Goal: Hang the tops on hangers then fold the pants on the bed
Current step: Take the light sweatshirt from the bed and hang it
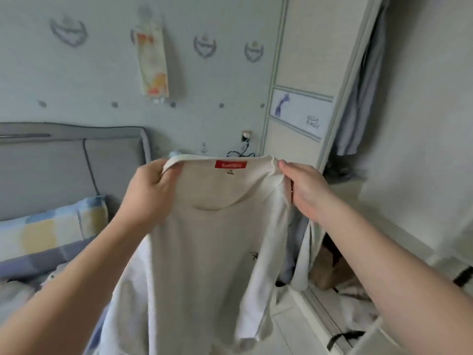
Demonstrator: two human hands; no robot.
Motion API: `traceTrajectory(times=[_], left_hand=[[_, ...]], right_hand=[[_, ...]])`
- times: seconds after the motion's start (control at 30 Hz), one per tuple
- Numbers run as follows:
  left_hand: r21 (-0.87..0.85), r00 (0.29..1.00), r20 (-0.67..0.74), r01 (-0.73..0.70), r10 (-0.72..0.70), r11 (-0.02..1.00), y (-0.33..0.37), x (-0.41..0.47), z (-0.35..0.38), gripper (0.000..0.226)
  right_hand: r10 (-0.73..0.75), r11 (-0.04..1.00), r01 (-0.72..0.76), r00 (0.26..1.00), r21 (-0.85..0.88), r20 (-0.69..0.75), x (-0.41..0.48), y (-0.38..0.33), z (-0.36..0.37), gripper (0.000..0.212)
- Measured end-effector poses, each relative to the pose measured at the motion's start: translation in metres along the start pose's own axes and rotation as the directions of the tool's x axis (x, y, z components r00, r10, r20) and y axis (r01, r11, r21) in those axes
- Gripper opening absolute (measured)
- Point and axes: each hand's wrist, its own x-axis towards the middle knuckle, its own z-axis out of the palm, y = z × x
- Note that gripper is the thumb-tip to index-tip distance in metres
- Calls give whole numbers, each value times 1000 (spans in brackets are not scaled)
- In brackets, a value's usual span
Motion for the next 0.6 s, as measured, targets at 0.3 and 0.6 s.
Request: traceTrajectory(times=[0.3, 0.6], left_hand=[[-194, 960, 219, -133, 175, 972, 143, 89, 182, 44], [-210, 921, 270, -230, 282, 950, 277, 167, 353, 42]], right_hand=[[-25, 995, -7, 954, -104, -298, 37, -72, -175, 24], [-173, 947, 54, 918, -318, -358, 101, -153, -331, 5]])
